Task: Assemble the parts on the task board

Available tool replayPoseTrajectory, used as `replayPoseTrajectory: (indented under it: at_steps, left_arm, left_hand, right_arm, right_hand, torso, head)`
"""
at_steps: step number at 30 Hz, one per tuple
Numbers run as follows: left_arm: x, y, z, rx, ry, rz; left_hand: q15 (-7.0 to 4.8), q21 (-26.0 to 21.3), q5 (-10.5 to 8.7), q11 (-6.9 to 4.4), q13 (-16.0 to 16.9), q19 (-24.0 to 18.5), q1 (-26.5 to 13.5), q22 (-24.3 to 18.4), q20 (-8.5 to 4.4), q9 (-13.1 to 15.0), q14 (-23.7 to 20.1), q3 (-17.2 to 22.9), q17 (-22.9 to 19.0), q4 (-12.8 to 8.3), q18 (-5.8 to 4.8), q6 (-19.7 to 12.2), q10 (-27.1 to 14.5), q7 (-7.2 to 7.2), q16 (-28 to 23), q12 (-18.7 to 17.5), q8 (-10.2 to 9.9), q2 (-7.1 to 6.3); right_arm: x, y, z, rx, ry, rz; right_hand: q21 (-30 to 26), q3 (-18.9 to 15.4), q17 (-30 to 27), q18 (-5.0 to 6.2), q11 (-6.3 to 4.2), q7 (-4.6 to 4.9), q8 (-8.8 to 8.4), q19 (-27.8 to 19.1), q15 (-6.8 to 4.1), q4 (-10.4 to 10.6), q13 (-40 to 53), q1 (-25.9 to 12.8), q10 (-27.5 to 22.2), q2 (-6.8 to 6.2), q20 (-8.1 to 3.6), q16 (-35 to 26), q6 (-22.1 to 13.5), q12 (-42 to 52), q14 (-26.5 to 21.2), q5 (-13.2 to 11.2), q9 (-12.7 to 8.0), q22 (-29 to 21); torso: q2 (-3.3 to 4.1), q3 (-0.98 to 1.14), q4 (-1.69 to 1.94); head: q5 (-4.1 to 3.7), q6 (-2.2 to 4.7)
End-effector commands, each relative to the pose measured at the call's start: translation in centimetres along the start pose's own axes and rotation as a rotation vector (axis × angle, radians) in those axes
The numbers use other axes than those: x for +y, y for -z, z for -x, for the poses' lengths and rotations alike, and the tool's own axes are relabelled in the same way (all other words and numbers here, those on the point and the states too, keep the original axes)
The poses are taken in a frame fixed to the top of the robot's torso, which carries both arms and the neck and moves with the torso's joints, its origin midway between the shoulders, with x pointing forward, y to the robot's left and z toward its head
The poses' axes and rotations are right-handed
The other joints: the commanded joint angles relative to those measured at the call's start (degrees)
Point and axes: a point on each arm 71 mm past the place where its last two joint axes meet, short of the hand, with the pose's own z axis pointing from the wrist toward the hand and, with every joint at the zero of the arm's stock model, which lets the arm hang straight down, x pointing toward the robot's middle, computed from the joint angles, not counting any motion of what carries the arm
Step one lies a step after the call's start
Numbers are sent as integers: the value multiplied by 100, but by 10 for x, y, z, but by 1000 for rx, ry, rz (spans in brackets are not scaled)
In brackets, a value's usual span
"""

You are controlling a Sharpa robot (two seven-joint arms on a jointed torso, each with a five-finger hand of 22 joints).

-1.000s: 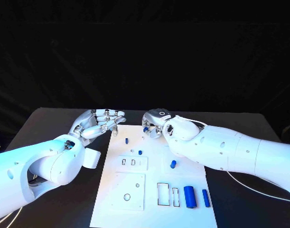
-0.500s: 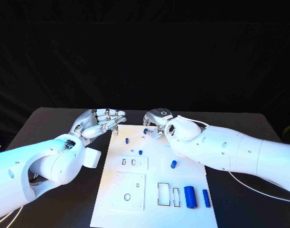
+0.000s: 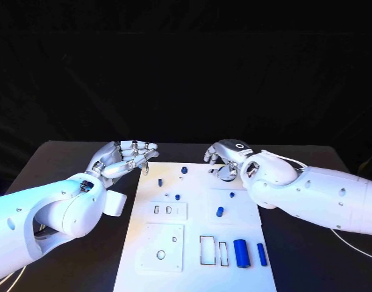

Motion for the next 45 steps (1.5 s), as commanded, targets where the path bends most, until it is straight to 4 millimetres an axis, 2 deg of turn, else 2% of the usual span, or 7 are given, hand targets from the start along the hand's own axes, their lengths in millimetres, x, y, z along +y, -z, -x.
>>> replayPoseTrajectory:
  at_steps: [1, 9, 10, 11, 13, 18, 45]
  left_arm:
    - [-1, -1, 0, 14, 2, -10]
    - [0, -2, 2, 7, 0, -9]
    - [0, -2, 2, 7, 0, -9]
    - [0, -3, 2, 7, 0, -9]
    - [0, -3, 2, 7, 0, -9]
    - [1, -3, 2, 7, 0, -8]
    - [1, -4, 1, 12, 2, -6]
  left_hand:
    - [-3, 31, -30, 1, 5, -26, 39, 10, 5, 10, -36, 47, 3, -3, -12, -41, -24, -12, 27, 15, 18, -26]
    - [-2, 33, -31, 1, 7, -32, 41, 8, 7, 12, -38, 51, 2, -5, -11, -43, -26, -13, 29, 17, 19, -27]
    - [-2, 33, -31, 1, 7, -32, 41, 8, 7, 12, -38, 51, 2, -5, -11, -43, -26, -13, 29, 17, 19, -27]
    - [-2, 33, -31, 1, 7, -32, 41, 8, 7, 12, -38, 51, 2, -5, -11, -43, -26, -13, 29, 17, 19, -27]
    - [-2, 33, -31, 1, 7, -32, 41, 8, 7, 12, -38, 51, 2, -5, -11, -43, -26, -13, 29, 17, 19, -27]
    - [-2, 33, -31, 1, 7, -32, 41, 8, 7, 12, -38, 51, 2, -5, -11, -43, -26, -13, 29, 17, 19, -27]
    - [1, 47, -32, 2, 8, -27, 37, 26, 9, 16, -45, 58, 0, -5, -13, -48, -33, -14, 33, 18, 19, -29]
  right_arm:
    - [-7, 9, 7, 4, -100, -27]
    - [-42, 25, 11, 90, -149, -123]
    - [-44, 26, 11, 98, -151, -133]
    - [-46, 26, 10, 103, -153, -139]
    - [-50, 26, 10, 110, -154, -153]
    - [-54, 24, 7, 121, -160, -180]
    - [-60, 7, -15, 178, -143, -234]
  right_hand:
    - [142, -13, 133, -107, -47, 9, -34, 92, -59, 59, 72, -73, 274, -140, -34, 96, 12, 80, 229, -33, 16, 178]
    - [398, -1098, 462, -173, -223, -92, -69, 253, -215, 196, 973, -55, 1163, -148, -174, 335, 12, 924, 293, -20, 70, 516]
    - [490, -1696, 587, -199, -232, -71, -64, 309, -202, 345, 2130, 198, 837, 62, -205, 425, -46, 1907, 312, -28, 113, 649]
    - [519, -1825, 624, -215, -244, -56, -33, 327, -185, 478, 3084, 336, 602, 224, -140, 458, -62, 2769, 319, 26, 140, 698]
    - [659, -2121, 940, -242, -156, -36, 18, 417, -134, 694, 5587, 472, 878, 150, -153, 627, -170, 5293, 374, -22, 175, 880]
    - [958, -2356, 1563, -332, -87, 52, 141, 605, -71, 1115, 7736, 695, 1633, 192, -59, 920, -275, 7561, 480, -19, 222, 1246]
    - [1303, -2363, 2057, -434, -54, 65, 268, 820, -32, 1307, 8294, 827, 2019, 301, -16, 1108, -232, 8182, 568, -16, 254, 1633]
  torso:
    - [-27, 1, -55]
    - [-45, 18, -85]
    - [-43, 21, -83]
    - [-41, 23, -82]
    - [-35, 19, -76]
    - [-40, 11, -73]
    - [-42, 7, -76]
  head:
    - [-1, 0]
    - [11, -17]
    - [7, -22]
    - [6, -22]
    - [-8, -20]
    - [2, -30]
    - [27, -86]
